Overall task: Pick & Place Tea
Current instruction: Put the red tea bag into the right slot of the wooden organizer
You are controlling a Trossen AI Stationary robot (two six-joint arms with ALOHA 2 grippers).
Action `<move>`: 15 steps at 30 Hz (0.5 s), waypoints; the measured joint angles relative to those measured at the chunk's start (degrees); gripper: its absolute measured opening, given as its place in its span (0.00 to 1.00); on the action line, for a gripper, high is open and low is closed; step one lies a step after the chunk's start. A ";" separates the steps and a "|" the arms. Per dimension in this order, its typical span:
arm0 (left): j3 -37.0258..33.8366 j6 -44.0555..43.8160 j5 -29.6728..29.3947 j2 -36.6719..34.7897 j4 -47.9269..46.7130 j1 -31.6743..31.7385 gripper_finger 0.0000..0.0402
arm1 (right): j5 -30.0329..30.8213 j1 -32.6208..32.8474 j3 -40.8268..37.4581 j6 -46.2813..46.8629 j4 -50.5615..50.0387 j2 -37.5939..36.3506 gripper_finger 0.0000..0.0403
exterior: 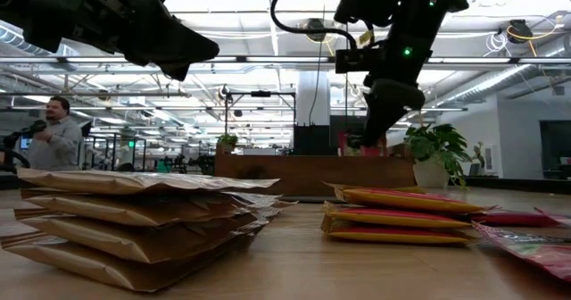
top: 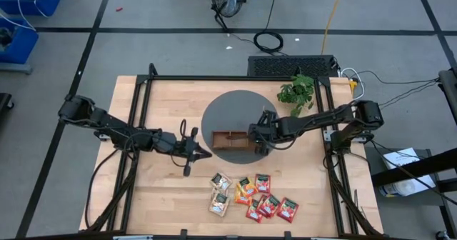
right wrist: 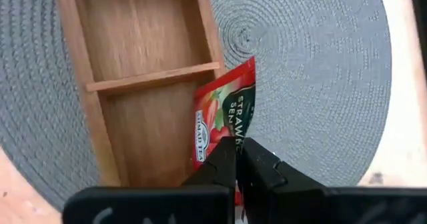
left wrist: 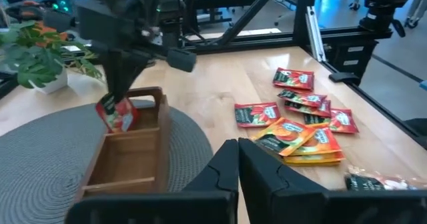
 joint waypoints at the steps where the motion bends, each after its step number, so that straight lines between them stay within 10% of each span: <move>1: 0.00 -0.02 0.02 0.00 0.00 0.16 0.06 | -0.05 0.35 0.00 0.02 -0.05 0.00 0.00; 15: 0.07 2.37 0.74 0.00 0.66 0.40 0.07 | -0.15 0.26 -5.19 -5.66 4.92 -0.04 0.01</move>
